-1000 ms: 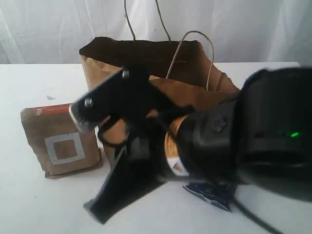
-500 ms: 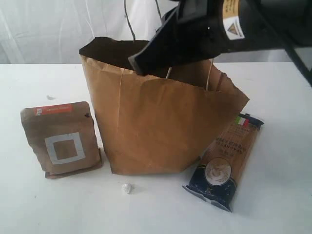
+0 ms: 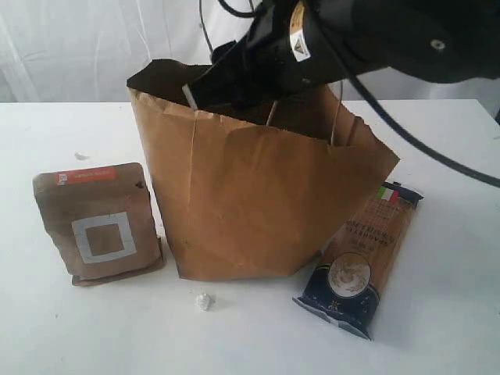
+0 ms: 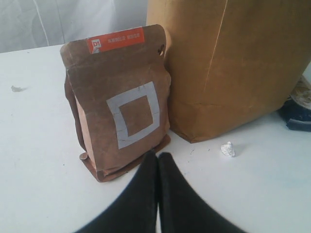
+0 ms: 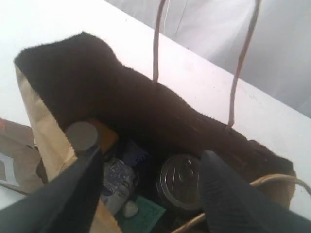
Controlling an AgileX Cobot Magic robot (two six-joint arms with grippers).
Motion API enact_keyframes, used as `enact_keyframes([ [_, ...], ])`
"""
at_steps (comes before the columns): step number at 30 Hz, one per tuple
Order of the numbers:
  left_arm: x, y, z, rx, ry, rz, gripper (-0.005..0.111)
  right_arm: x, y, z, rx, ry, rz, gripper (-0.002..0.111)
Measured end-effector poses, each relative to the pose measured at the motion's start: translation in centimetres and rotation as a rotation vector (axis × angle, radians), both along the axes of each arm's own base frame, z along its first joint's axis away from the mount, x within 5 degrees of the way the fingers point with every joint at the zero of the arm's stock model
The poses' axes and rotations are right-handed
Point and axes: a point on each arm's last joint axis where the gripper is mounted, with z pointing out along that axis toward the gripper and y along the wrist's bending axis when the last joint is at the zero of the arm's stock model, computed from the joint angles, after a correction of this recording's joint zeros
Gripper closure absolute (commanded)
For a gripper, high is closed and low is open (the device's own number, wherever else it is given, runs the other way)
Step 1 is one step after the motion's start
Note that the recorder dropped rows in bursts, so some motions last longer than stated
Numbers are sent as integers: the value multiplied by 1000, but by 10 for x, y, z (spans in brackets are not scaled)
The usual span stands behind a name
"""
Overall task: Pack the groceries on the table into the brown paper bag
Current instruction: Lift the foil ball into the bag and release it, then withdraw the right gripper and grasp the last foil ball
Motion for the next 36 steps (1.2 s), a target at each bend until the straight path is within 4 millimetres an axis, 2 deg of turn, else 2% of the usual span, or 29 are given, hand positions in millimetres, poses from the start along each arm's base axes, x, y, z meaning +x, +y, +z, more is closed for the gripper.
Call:
enact_keyframes([
  [2,0,0,0,0,0,0,106,-9,-6,14,34,-30,10,53],
  [4,0,0,0,0,0,0,106,-28,-9,32,80,-69,52,55],
  [5,0,0,0,0,0,0,106,-47,-7,43,92,-92,105,56],
  [6,0,0,0,0,0,0,106,-57,-6,48,93,-95,132,56],
  [7,0,0,0,0,0,0,106,-76,-4,52,78,-79,172,56],
  [8,0,0,0,0,0,0,106,-84,-2,52,67,-68,190,56],
  [15,0,0,0,0,0,0,106,-138,11,34,-74,122,274,56],
  [20,0,0,0,0,0,0,106,-160,23,-1,-110,245,291,56],
  [24,0,0,0,0,0,0,106,-165,30,-49,-109,356,237,56],
  [27,0,0,0,0,0,0,106,-161,36,-83,-55,435,172,56],
  [32,0,0,0,0,0,0,106,-135,45,-131,-38,531,35,56],
  [36,0,0,0,0,0,0,106,-108,50,-152,18,583,-42,56],
])
